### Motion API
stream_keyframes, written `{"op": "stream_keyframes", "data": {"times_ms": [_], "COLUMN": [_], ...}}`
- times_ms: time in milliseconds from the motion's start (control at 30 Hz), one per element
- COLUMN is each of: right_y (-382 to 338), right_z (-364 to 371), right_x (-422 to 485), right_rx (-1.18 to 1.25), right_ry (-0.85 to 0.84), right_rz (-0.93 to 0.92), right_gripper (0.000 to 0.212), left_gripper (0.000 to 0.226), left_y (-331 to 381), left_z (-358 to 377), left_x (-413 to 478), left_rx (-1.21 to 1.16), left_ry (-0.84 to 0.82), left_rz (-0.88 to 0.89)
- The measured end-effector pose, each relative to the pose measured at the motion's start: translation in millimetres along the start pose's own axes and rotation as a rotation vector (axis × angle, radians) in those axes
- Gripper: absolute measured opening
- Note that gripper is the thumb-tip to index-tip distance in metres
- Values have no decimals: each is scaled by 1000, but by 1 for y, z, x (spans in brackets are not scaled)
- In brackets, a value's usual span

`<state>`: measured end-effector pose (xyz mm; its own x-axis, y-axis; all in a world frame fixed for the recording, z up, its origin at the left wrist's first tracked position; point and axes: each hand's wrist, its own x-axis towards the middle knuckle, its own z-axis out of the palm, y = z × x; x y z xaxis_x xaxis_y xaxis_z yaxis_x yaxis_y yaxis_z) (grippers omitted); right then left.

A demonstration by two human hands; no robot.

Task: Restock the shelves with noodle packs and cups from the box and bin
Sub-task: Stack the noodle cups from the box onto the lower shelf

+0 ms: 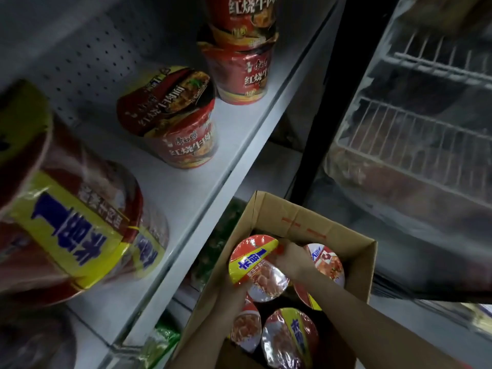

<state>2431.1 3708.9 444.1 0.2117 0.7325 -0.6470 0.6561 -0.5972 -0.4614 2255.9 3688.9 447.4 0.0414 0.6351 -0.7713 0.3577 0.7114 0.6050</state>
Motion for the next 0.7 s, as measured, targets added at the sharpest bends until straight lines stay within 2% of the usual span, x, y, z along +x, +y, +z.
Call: {"op": "stream_keyframes", "data": {"times_ms": [67,167,267,333,433,533,633,700], "right_y": [-2,-11,-18,-19,-19,-17,-13,-8], "right_z": [-9,-30,-54,-66,-81,-100,-112,-109], "right_x": [-21,-57,-86,-106,-142,-181,-220,-240], "right_rx": [98,258,349,423,561,806,989,985], "right_ry": [7,104,158,160,181,47,-170,-233], "right_rz": [-24,-62,-70,-125,-235,-278,-344,-352], "right_gripper": [33,21,25,22,28,32,37,43], "left_gripper": [19,12,16,20,21,6,11,16], "left_y": [3,8,21,32,36,39,36,30], "left_z": [-4,-9,-12,-16,-18,-14,-14,-17], "left_x": [-17,-37,-70,-100,-139,-184,-225,-248], "left_rx": [-46,-63,-133,-130,-147,-238,-307,-224], "left_ry": [-17,30,0,8,32,83,119,147], "left_rz": [0,31,107,159,199,231,259,315]}}
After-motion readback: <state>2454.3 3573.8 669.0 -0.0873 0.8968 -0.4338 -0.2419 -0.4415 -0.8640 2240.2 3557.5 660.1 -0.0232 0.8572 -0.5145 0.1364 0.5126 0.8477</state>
